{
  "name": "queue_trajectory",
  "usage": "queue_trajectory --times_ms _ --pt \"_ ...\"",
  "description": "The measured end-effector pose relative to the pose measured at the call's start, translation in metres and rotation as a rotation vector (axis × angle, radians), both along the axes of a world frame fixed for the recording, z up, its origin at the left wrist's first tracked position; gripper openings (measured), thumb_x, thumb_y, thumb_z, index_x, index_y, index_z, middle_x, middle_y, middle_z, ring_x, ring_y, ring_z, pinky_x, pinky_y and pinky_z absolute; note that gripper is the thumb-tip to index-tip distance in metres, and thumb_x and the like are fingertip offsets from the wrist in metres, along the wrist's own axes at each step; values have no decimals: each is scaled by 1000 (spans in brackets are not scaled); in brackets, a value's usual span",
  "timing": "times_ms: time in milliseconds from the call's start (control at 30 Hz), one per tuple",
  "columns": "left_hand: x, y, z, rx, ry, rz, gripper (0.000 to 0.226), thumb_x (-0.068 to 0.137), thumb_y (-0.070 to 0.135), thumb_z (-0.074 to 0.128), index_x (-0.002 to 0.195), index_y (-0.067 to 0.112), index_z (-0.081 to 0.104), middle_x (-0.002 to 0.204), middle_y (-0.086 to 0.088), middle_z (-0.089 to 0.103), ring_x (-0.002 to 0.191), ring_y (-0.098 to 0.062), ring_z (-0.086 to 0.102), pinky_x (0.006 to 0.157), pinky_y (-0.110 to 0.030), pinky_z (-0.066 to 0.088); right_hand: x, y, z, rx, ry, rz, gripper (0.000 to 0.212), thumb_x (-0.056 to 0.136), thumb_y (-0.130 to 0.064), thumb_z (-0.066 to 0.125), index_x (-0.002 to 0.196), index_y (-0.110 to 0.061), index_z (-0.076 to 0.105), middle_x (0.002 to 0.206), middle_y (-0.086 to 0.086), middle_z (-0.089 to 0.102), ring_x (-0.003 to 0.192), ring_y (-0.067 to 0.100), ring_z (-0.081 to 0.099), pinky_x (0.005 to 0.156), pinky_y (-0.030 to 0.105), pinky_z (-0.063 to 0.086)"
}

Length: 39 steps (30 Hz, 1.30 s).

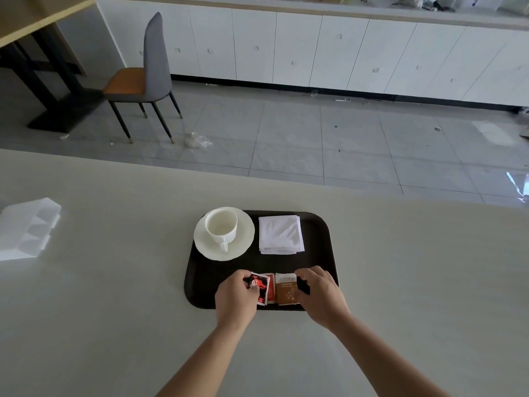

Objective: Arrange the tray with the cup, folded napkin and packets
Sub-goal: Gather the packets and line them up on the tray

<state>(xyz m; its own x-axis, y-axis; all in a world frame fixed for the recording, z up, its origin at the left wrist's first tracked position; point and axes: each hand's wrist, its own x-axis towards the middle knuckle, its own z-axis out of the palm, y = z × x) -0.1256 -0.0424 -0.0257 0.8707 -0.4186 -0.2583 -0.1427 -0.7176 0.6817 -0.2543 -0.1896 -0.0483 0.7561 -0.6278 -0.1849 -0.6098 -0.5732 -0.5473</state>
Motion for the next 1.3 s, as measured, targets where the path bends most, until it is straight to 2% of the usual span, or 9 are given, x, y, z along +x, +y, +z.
queue_trajectory --times_ms 167,333,500,600,767,933,1100,1200,1300 --pt "-1 0 0 48 -46 -14 31 84 26 69 115 22 64 94 4 72 89 -15 67 68 -23 47 0 0 0 -14 2 15 45 88 -33 68 132 -26 58 121 -8 57 114 12 49 89 21 43" --pt "5 2 0 16 -28 55 26 82 21 72 107 19 65 77 7 63 80 -15 64 69 -28 49 0 1 1 -28 5 25 43 89 -32 67 131 -26 59 121 -8 57 114 13 48 90 23 45" --pt "11 13 -2 11 -22 120 28 79 21 72 107 20 66 74 11 62 80 -16 63 68 -28 46 14 12 6 -261 -23 100 37 83 -30 71 119 -29 67 117 -11 57 111 18 45 84 29 48" --pt "15 22 -5 23 -21 137 30 78 20 73 107 19 67 72 11 64 77 -16 63 69 -29 47 36 20 8 -327 -4 254 44 84 -41 68 126 -29 62 123 -8 56 120 22 42 97 36 43" --pt "19 29 -7 89 -96 114 31 83 26 67 114 23 64 96 2 72 94 -22 66 76 -33 51 61 27 5 -394 97 404 35 85 -41 68 116 -25 65 120 -1 55 120 25 40 101 36 38" --pt "12 34 -10 224 -286 -14 35 84 35 67 118 26 60 104 4 62 97 -17 62 68 -32 49 65 25 4 -382 137 416 38 84 -42 71 114 -23 60 119 -1 56 114 23 44 97 36 41" --pt "12 43 -16 191 -299 -29 27 85 31 66 112 26 65 97 6 60 90 -14 61 61 -25 41 72 23 4 -359 184 453 39 86 -37 68 121 -22 58 117 1 57 115 25 41 101 38 38" --pt "15 45 -14 197 -275 -50 32 85 33 65 117 27 62 99 6 59 91 -14 61 62 -25 40 75 20 6 -300 190 422 31 85 -29 68 116 -24 62 113 0 56 112 25 39 95 36 39" --pt "20 41 -12 247 -237 -125 44 81 34 68 123 29 57 105 4 56 95 -15 60 65 -26 43 75 22 9 -194 85 326 20 81 -32 74 97 -28 64 102 -5 57 104 21 43 84 32 37"
